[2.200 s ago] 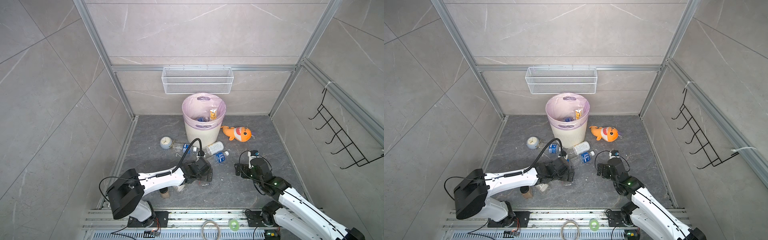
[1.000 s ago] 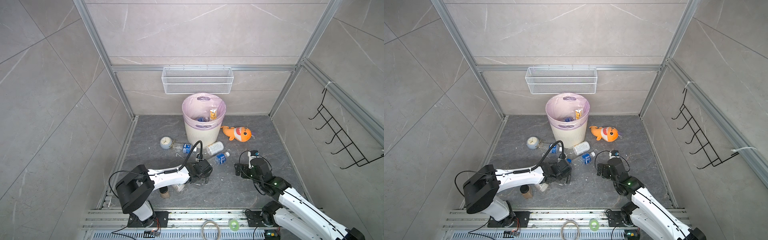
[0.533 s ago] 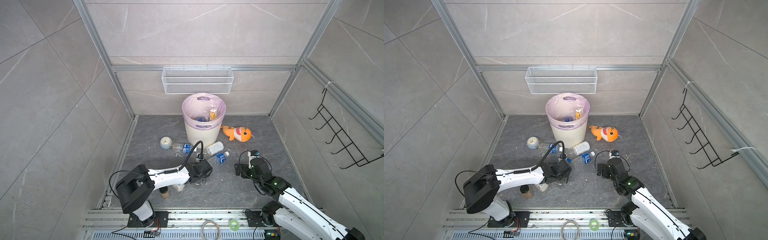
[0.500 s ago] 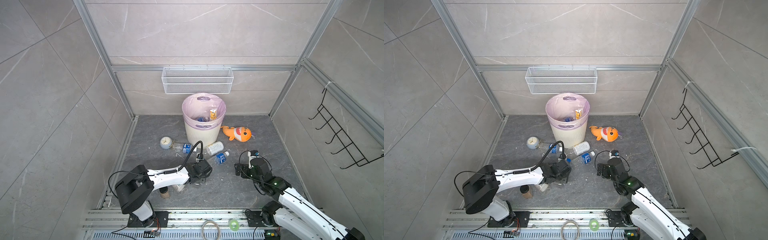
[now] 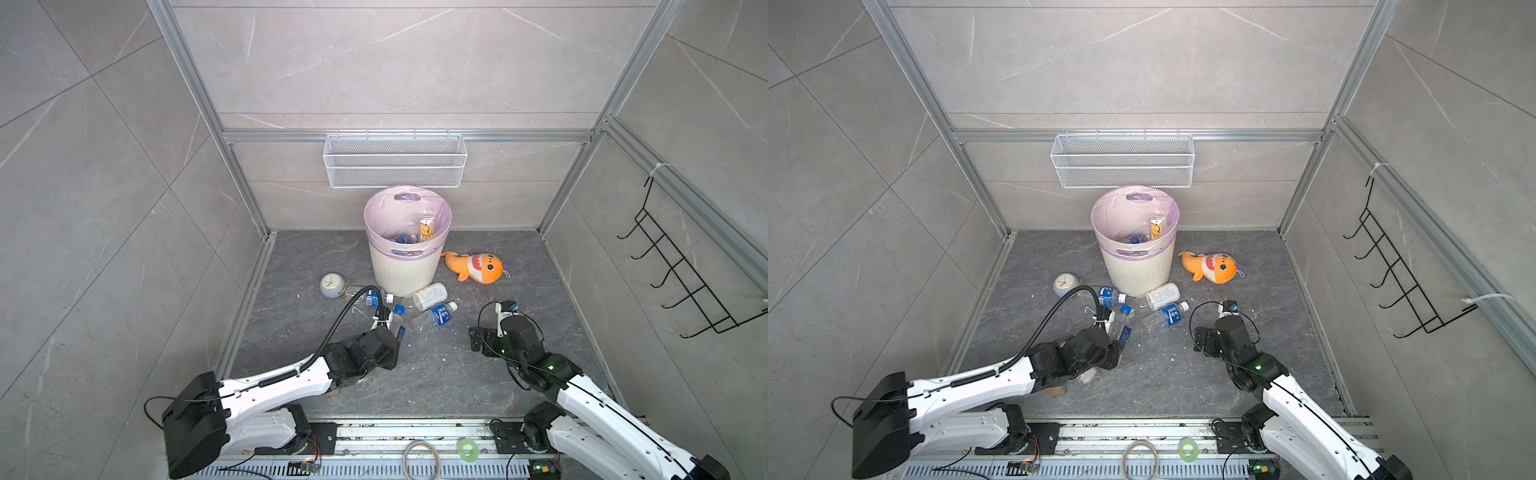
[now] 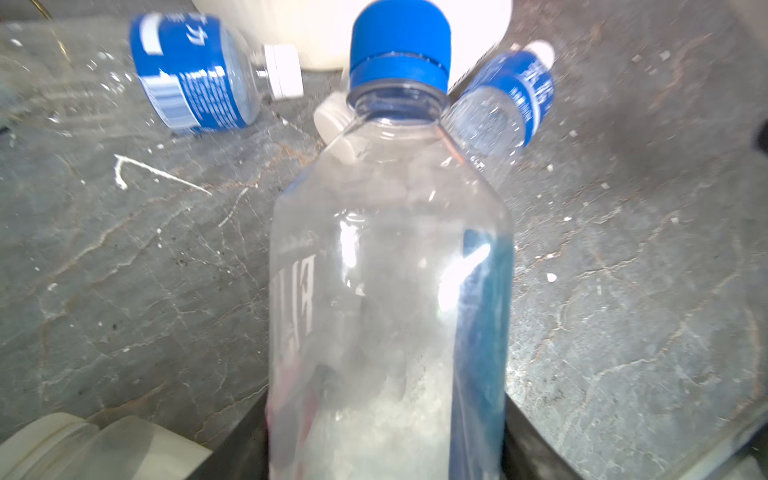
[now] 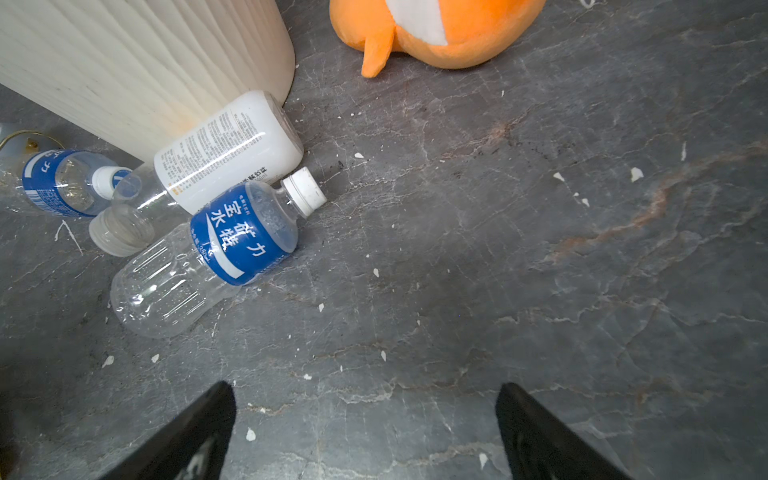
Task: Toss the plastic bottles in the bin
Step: 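Close the left gripper around the clear blue-capped bottle, then lift the clear bottle with the left gripper over the bin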
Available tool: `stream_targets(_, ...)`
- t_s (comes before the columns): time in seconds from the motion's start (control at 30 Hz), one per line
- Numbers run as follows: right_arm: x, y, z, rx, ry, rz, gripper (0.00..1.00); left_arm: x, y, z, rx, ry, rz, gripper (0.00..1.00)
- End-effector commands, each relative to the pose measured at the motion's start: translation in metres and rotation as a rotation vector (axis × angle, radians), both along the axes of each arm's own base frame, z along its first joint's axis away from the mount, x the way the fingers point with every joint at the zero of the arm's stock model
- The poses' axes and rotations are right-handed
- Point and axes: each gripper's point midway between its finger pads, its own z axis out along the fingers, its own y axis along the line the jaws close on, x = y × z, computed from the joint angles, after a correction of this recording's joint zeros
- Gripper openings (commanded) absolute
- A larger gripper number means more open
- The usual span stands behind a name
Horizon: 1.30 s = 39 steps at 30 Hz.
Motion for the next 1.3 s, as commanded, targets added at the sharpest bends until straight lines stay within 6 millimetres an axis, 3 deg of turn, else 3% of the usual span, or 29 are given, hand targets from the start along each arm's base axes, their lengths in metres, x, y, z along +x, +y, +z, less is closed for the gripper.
stream_targets(0.0, 0.004, 0.003, 0.007, 0.019, -0.016, -0.008, 1.00, 0.005, 0.001, 0.030, -0.072, -0.130, -0.024, 0.59)
stream_targets(0.53, 0.004, 0.004, 0.006, 0.017, -0.015, -0.005, 1.00, -0.003, 0.026, 0.117, -0.214, -0.370, -0.058, 0.62)
stream_targets(0.7, 0.004, 0.004, 0.007, 0.018, -0.015, -0.004, 1.00, 0.001, 0.025, 0.166, -0.264, -0.459, -0.053, 0.61)
stream_targets(0.87, 0.004, 0.005, 0.006, 0.019, -0.013, 0.000, 1.00, 0.014, 0.009, 0.226, -0.250, -0.543, -0.082, 0.61)
stream_targets(1.0, 0.005, 0.006, 0.007, 0.022, -0.012, 0.005, 1.00, 0.058, -0.002, 0.269, -0.340, -0.508, -0.067, 0.60)
stream_targets(1.17, 0.005, 0.007, 0.006, 0.020, -0.008, 0.007, 1.00, 0.155, -0.015, 0.341, -0.497, -0.466, -0.094, 0.62)
stream_targets(1.2, 0.005, 0.007, 0.006, 0.020, -0.008, 0.006, 1.00, 0.172, -0.022, 0.352, -0.515, -0.451, -0.117, 0.67)
stream_targets(1.27, 0.005, 0.006, 0.006, 0.017, -0.008, 0.005, 1.00, 0.209, -0.032, 0.364, -0.522, -0.407, -0.139, 0.89)
